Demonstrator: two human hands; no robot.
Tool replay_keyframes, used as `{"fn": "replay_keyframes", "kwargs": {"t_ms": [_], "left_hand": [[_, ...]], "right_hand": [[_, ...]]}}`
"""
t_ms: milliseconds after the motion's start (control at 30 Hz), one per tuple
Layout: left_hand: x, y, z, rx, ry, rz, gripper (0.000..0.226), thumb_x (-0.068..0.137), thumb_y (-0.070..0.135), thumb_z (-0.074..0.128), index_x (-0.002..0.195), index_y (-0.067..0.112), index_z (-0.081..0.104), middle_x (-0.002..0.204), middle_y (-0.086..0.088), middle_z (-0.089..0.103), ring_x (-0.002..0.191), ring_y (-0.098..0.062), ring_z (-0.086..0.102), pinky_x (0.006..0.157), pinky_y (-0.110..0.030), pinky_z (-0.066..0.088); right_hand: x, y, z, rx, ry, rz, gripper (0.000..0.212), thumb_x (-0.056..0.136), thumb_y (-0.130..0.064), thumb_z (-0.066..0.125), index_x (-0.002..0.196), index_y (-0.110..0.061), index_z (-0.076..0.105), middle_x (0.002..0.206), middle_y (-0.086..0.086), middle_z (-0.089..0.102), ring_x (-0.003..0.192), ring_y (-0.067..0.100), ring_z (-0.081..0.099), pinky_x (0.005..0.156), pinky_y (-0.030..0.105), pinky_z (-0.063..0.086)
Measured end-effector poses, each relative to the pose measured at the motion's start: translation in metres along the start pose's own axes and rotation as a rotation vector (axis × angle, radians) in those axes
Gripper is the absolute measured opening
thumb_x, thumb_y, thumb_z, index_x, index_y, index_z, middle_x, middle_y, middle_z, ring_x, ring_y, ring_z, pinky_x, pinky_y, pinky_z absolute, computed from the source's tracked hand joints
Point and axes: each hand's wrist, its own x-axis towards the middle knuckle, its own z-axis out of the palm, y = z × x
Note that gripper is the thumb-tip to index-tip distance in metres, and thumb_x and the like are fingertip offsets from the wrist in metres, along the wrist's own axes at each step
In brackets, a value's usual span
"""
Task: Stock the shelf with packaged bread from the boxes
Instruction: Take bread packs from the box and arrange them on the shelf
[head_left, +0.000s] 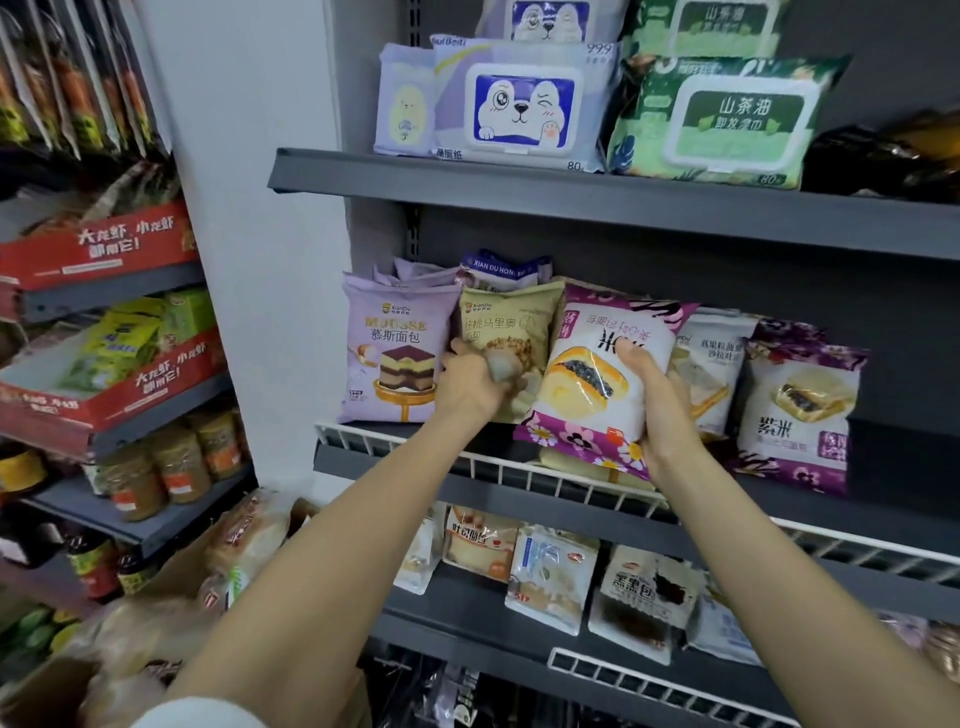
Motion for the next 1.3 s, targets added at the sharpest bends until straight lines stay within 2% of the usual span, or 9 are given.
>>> {"fn": "replay_keyframes", "kwargs": {"t_ms": [133,333,533,667,833,933,1067,1200,1300], "left_hand": [[0.001,-0.008,0.003,0.045,0.07,0.014,0.076,0.074,0.032,0.078,0.125,-0.002,0.032,0.131,-0.02,0.041,0.119,-0.036,0.048,0.095,-0.042,0.045],[0.001,-0.02,0.01,0.148,0.105,0.051,0.075,0.083,0.021,0.069,0.137,-0.003,0.023,0.133,-0.021,0.039,0.122,-0.039,0.046,0.095,-0.047,0.044],[-0.001,-0.015,0.006,0.255,0.095,0.137,0.086,0.083,0.027,0.069,0.144,0.001,0.015,0.139,-0.021,0.028,0.126,-0.038,0.038,0.097,-0.041,0.042],[-0.01,-0.004,-0.001,0.371,0.143,0.248,0.07,0.086,0.025,0.065,0.141,0.005,0.027,0.143,-0.021,0.029,0.127,-0.037,0.036,0.101,-0.042,0.038],[-0.028,0.037,-0.005,-0.109,0.242,0.446,0.033,0.092,0.004,0.042,0.121,0.005,0.057,0.121,-0.01,0.061,0.111,-0.026,0.056,0.092,-0.034,0.045],[-0.052,0.08,0.0,-0.329,0.033,0.473,0.032,0.098,0.02,0.042,0.124,0.009,0.057,0.114,-0.002,0.064,0.103,-0.015,0.059,0.078,-0.02,0.041],[-0.078,0.132,0.027,-0.442,-0.286,0.459,0.05,0.091,0.035,0.058,0.133,0.012,0.043,0.116,-0.001,0.064,0.096,-0.012,0.064,0.08,-0.021,0.054],[-0.093,0.168,0.064,-0.366,-0.284,0.432,0.091,0.08,0.04,0.071,0.147,0.012,0.018,0.125,-0.008,0.06,0.108,-0.021,0.062,0.093,-0.04,0.052],[-0.106,0.192,0.077,-0.194,-0.019,0.52,0.115,0.065,0.038,0.083,0.15,0.012,0.009,0.147,-0.013,0.03,0.135,-0.027,0.037,0.109,-0.038,0.035]], "right_hand": [[0.002,0.007,-0.003,-0.059,-0.018,0.024,0.048,0.085,-0.028,0.066,0.127,-0.009,0.054,0.11,0.013,0.07,0.094,0.026,0.071,0.065,0.032,0.059],[0.007,0.016,0.003,-0.071,-0.093,0.088,0.044,0.084,-0.028,0.066,0.123,-0.009,0.057,0.11,0.016,0.07,0.102,0.034,0.067,0.092,0.053,0.051],[0.007,0.014,0.004,-0.054,-0.141,0.095,0.037,0.089,-0.023,0.06,0.122,-0.006,0.058,0.111,0.018,0.069,0.102,0.034,0.066,0.088,0.05,0.054],[0.005,0.005,0.0,-0.029,-0.142,0.052,0.041,0.09,-0.022,0.06,0.126,-0.004,0.055,0.109,0.017,0.07,0.098,0.031,0.068,0.084,0.045,0.057],[0.002,-0.021,-0.021,0.026,-0.093,-0.025,0.046,0.091,-0.023,0.057,0.132,-0.004,0.048,0.116,0.018,0.066,0.101,0.03,0.067,0.079,0.041,0.059],[0.001,-0.042,-0.045,0.073,-0.024,-0.037,0.046,0.093,-0.026,0.054,0.134,-0.007,0.046,0.121,0.018,0.063,0.104,0.033,0.065,0.077,0.04,0.059],[-0.001,-0.067,-0.087,0.028,0.032,-0.046,0.044,0.094,-0.033,0.052,0.134,-0.014,0.046,0.117,0.014,0.065,0.092,0.024,0.069,0.075,0.037,0.059],[-0.007,-0.096,-0.143,-0.187,-0.065,-0.048,0.048,0.086,-0.033,0.065,0.128,-0.017,0.05,0.118,0.011,0.066,0.102,0.025,0.067,0.092,0.044,0.053],[-0.002,-0.129,-0.177,-0.73,0.051,-0.234,0.066,0.075,-0.034,0.076,0.128,-0.011,0.044,0.12,0.009,0.062,0.11,0.024,0.061,0.093,0.038,0.049]]}}
